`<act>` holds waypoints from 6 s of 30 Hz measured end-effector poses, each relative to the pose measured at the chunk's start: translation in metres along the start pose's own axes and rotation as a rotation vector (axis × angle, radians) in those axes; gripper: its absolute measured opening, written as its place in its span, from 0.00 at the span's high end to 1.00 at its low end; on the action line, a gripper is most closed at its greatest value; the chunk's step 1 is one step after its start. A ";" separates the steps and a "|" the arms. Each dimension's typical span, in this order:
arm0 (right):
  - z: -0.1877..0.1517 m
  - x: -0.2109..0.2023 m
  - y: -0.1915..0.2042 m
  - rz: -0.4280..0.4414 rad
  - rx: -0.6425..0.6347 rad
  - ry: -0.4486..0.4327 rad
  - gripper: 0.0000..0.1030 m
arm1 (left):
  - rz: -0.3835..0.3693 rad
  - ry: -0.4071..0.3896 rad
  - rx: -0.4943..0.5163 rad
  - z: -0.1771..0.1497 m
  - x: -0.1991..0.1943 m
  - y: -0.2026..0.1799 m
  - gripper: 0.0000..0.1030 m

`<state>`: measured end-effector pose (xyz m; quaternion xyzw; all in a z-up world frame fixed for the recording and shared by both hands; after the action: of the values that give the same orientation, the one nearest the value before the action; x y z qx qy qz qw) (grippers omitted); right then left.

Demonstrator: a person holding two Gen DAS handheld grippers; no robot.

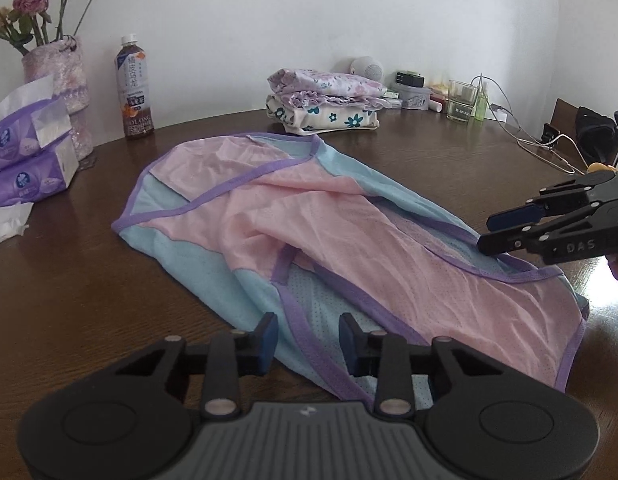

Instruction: Fold clothes

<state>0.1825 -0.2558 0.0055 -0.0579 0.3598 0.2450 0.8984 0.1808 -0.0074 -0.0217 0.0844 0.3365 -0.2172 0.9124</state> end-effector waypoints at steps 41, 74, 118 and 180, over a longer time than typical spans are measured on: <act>-0.053 -0.062 0.079 0.266 -0.068 -0.010 0.62 | -0.164 0.008 0.001 -0.056 -0.086 -0.061 0.82; -0.066 -0.046 0.137 0.241 -0.334 0.058 0.81 | -0.256 0.086 0.220 -0.054 -0.066 -0.079 0.81; -0.094 -0.055 0.199 0.046 -1.335 -0.058 0.93 | -0.066 0.122 0.745 -0.057 -0.063 -0.113 0.98; -0.050 -0.052 0.187 0.200 -0.998 0.070 0.79 | 0.016 0.082 0.818 -0.070 -0.067 -0.119 0.99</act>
<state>0.0292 -0.1271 0.0177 -0.4537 0.2327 0.4695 0.7208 0.0409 -0.0700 -0.0324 0.4515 0.2579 -0.3222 0.7911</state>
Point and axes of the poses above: each gripper's, at about its wrist camera, not at the fingertips, and x roughly the way its jaws point, y to its left, z to its top, the point moved 6 cm from there along x, roughly the way its jaws point, and after that the axes turned 2 degrees about x, right-handed, at the moved point
